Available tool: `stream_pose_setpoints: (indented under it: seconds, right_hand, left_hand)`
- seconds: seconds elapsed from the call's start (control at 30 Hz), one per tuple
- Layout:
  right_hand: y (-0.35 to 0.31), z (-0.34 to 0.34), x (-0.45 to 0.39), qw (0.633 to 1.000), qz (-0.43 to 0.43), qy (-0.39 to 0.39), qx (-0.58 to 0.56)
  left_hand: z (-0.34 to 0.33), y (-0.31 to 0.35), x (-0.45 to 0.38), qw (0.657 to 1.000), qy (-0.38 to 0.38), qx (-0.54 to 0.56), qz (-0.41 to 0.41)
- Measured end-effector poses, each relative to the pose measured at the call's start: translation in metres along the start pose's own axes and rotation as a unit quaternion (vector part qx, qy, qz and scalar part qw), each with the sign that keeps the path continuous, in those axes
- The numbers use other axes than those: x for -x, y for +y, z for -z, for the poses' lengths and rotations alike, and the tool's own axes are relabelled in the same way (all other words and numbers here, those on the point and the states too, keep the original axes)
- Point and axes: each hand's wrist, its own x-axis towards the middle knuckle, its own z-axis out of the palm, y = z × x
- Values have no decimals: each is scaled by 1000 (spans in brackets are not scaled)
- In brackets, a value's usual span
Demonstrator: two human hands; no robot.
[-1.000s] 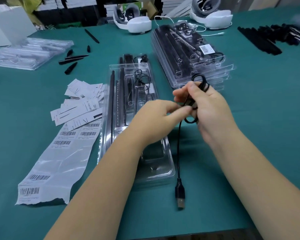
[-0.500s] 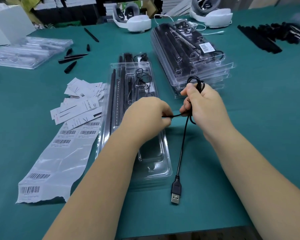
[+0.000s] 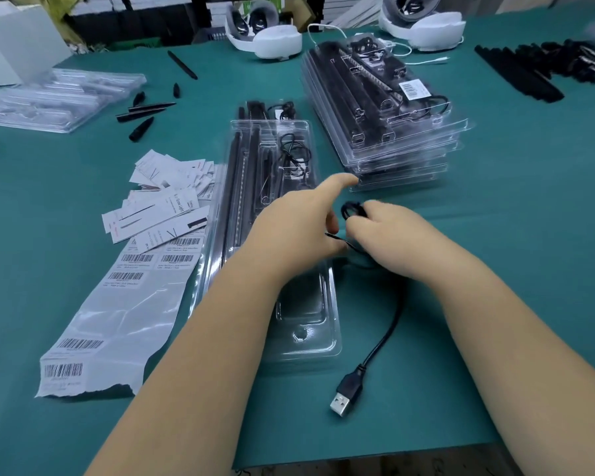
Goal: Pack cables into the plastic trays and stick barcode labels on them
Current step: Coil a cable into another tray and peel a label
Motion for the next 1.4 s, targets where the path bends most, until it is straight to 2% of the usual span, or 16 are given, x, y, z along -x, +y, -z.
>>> stream_pose_setpoints:
  seconds: [0.17,0.3,0.4,0.5,0.6,0.67,0.77,0.97,1.1,1.2,1.27,1.33,1.37,1.4]
  right_hand:
    - [-3,2,7,990,68,-62,106]
    - [-2,-2,5,984,82,-56,148]
    - [0,-2,2,994,50,15,101]
    - [8,11,1,992,58,69,88]
    - [12,24,4,994,79,53,-51]
    - [11,25,5,985,97,56,-128]
    - [9,22,5,984,118,72,-114]
    - [7,17,3,988,74,99,-95]
    - [7,23,5,980,37,64,-183]
    - [12,32,7,984,19,50,-170]
    - [12,39,7,966,25,60,-249]
    - [8,41,5,907,28,75,-414]
    - [6,40,5,879,34,82,-468]
    - [3,37,5,869,43,93,-484]
  left_hand:
    - [-4,-5,-3,998,48,-30,-19]
    - [-4,-5,-6,998,39,-47,-24]
    - [-3,-6,-8,999,38,-34,5]
    - [-2,-7,-9,999,41,-14,22]
    - [-1,-6,-8,999,30,-1,19]
    - [-3,-3,-5,999,19,-34,-8]
    - [-8,3,0,997,9,-61,-52]
    - [-15,2,-6,996,29,-59,-60]
    - [-14,1,-10,1000,18,7,-22]
    - [-10,2,-12,997,21,63,39]
    - [-9,1,-12,994,23,95,58]
    - [-10,2,-12,994,22,95,56]
    - [-11,2,-12,994,25,95,54]
    - [-11,3,-12,993,30,98,54]
